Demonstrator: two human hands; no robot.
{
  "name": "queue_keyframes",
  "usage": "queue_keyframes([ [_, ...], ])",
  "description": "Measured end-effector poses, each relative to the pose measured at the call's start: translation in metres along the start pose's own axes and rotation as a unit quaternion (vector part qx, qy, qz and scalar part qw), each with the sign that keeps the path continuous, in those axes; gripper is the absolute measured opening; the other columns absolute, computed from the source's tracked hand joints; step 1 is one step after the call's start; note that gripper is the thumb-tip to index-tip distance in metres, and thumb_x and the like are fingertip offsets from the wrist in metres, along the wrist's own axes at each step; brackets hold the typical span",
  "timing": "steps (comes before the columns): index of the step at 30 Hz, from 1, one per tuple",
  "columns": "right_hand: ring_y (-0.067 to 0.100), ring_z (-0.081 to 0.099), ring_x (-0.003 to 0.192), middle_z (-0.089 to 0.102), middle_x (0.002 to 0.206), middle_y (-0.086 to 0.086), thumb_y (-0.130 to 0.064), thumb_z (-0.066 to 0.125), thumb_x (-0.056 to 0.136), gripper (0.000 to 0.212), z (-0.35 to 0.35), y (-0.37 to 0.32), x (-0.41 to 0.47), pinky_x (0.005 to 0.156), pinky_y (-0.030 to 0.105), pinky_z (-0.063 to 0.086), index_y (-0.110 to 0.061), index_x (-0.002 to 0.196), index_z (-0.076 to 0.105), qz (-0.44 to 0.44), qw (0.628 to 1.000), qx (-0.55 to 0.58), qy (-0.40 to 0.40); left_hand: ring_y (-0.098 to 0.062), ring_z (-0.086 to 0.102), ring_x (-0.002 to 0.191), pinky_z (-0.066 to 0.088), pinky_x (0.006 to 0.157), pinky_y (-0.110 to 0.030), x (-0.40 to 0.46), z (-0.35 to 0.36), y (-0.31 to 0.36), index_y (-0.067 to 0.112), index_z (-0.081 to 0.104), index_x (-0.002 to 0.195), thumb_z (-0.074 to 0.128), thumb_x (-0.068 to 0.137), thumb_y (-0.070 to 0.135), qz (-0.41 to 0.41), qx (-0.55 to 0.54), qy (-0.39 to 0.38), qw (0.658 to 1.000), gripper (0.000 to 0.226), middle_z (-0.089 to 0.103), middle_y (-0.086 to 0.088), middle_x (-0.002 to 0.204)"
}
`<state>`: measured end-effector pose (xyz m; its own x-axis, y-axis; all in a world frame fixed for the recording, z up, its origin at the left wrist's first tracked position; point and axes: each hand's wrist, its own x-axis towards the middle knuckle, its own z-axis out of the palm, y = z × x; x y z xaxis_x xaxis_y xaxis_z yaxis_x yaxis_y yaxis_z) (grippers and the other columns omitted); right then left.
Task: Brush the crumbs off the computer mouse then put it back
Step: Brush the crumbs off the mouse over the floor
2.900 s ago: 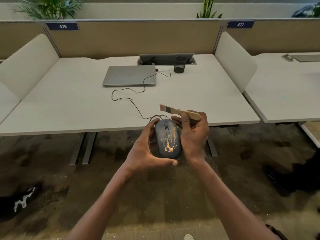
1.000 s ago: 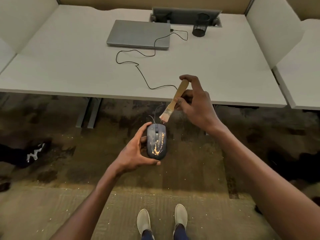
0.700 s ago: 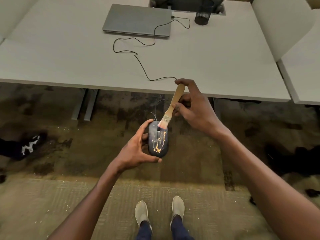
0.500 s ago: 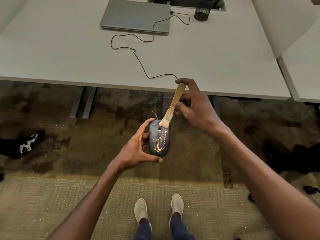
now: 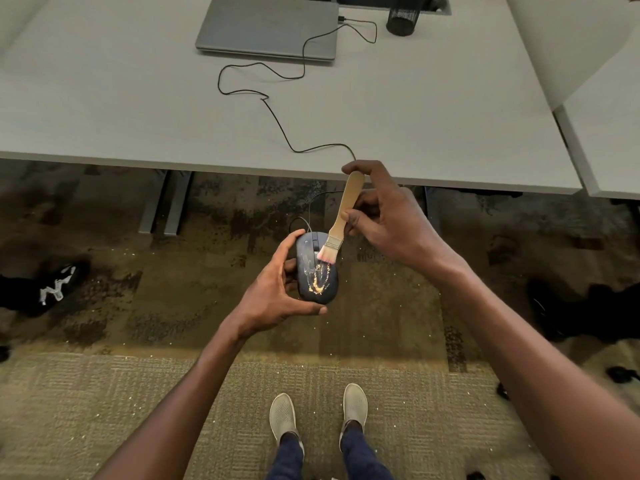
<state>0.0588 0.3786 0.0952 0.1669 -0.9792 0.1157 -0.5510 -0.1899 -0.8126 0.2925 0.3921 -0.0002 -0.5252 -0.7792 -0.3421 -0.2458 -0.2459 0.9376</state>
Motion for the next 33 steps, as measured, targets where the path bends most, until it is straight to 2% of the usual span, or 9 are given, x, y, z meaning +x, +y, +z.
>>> queue_keyframes([
  [3, 0.006, 0.072, 0.077, 0.072, 0.089, -0.001, -0.008, 0.066, 0.094, 0.056, 0.001, 0.002, 0.001, 0.077, 0.026, 0.062, -0.026, 0.137, 0.034, -0.003, 1.000, -0.025, 0.015, -0.005, 0.062, 0.124, 0.057, 0.095, -0.031, 0.000, 0.001, 0.001, 0.038, 0.018, 0.157, 0.092, 0.058, -0.010, 0.003, -0.007, 0.000, 1.000, 0.133, 0.059, 0.002, 0.138],
  [7, 0.016, 0.072, 0.077, 0.071, 0.090, 0.005, -0.009, 0.065, 0.095, 0.057, -0.001, 0.003, 0.002, 0.074, 0.034, 0.062, -0.023, 0.139, 0.031, -0.001, 0.995, -0.074, 0.064, -0.010, 0.061, 0.126, 0.057, 0.098, -0.035, -0.002, 0.001, 0.002, 0.041, 0.018, 0.157, 0.092, 0.058, -0.010, 0.004, -0.011, 0.003, 1.000, 0.133, 0.059, -0.002, 0.140],
  [10, 0.022, 0.073, 0.075, 0.071, 0.089, 0.009, -0.008, 0.064, 0.095, 0.056, -0.004, 0.001, 0.001, 0.069, 0.039, 0.062, -0.023, 0.138, 0.030, 0.004, 0.995, -0.049, 0.091, -0.007, 0.063, 0.124, 0.057, 0.096, -0.032, -0.003, 0.000, 0.000, 0.040, 0.018, 0.157, 0.092, 0.058, -0.010, 0.003, -0.009, 0.005, 1.000, 0.133, 0.060, -0.002, 0.138],
  [15, 0.008, 0.073, 0.073, 0.072, 0.087, 0.001, -0.008, 0.068, 0.093, 0.058, -0.003, -0.001, 0.001, 0.071, 0.030, 0.063, -0.020, 0.139, 0.034, -0.004, 0.999, -0.013, 0.051, -0.010, 0.061, 0.127, 0.057, 0.098, -0.036, -0.003, 0.002, 0.001, 0.040, 0.017, 0.157, 0.092, 0.058, -0.008, 0.002, -0.004, -0.004, 1.000, 0.134, 0.059, -0.004, 0.141],
  [19, 0.010, 0.072, 0.072, 0.072, 0.085, 0.002, -0.009, 0.068, 0.093, 0.058, -0.001, 0.001, 0.004, 0.072, 0.035, 0.063, -0.023, 0.137, 0.034, 0.006, 0.998, -0.040, 0.045, -0.013, 0.058, 0.131, 0.055, 0.102, -0.042, -0.003, 0.003, 0.004, 0.042, 0.017, 0.156, 0.093, 0.058, -0.006, 0.002, 0.000, -0.014, 1.000, 0.133, 0.057, -0.001, 0.142],
  [23, 0.020, 0.072, 0.074, 0.072, 0.089, 0.008, -0.009, 0.065, 0.095, 0.055, -0.004, 0.005, 0.007, 0.070, 0.040, 0.062, -0.023, 0.137, 0.032, 0.022, 0.995, -0.060, 0.078, -0.010, 0.061, 0.127, 0.057, 0.099, -0.037, -0.005, 0.006, 0.005, 0.042, 0.017, 0.156, 0.093, 0.058, -0.006, 0.005, 0.002, -0.017, 1.000, 0.133, 0.062, 0.002, 0.137],
  [27, 0.021, 0.073, 0.073, 0.072, 0.089, 0.009, -0.006, 0.064, 0.095, 0.054, -0.008, 0.003, 0.004, 0.067, 0.037, 0.062, -0.018, 0.137, 0.033, 0.024, 0.991, -0.053, 0.121, -0.005, 0.064, 0.123, 0.057, 0.094, -0.028, -0.004, 0.008, 0.003, 0.043, 0.019, 0.154, 0.094, 0.057, -0.005, 0.011, 0.009, -0.007, 1.000, 0.132, 0.067, 0.012, 0.129],
  [30, 0.020, 0.073, 0.072, 0.072, 0.087, 0.010, -0.006, 0.066, 0.094, 0.055, -0.009, -0.001, 0.001, 0.068, 0.033, 0.062, -0.017, 0.138, 0.034, 0.016, 0.992, -0.025, 0.126, -0.007, 0.063, 0.125, 0.056, 0.099, -0.033, -0.005, 0.008, 0.005, 0.046, 0.020, 0.153, 0.094, 0.058, -0.005, 0.013, 0.009, -0.001, 1.000, 0.131, 0.064, 0.006, 0.135],
  [33, 0.013, 0.073, 0.074, 0.072, 0.089, 0.005, -0.007, 0.067, 0.093, 0.059, -0.008, -0.003, -0.001, 0.072, 0.027, 0.062, -0.016, 0.140, 0.033, 0.012, 0.995, -0.025, 0.094, -0.008, 0.061, 0.127, 0.055, 0.101, -0.036, -0.005, 0.008, 0.006, 0.044, 0.020, 0.155, 0.095, 0.057, -0.003, 0.014, 0.009, -0.005, 1.000, 0.131, 0.061, 0.004, 0.139],
])
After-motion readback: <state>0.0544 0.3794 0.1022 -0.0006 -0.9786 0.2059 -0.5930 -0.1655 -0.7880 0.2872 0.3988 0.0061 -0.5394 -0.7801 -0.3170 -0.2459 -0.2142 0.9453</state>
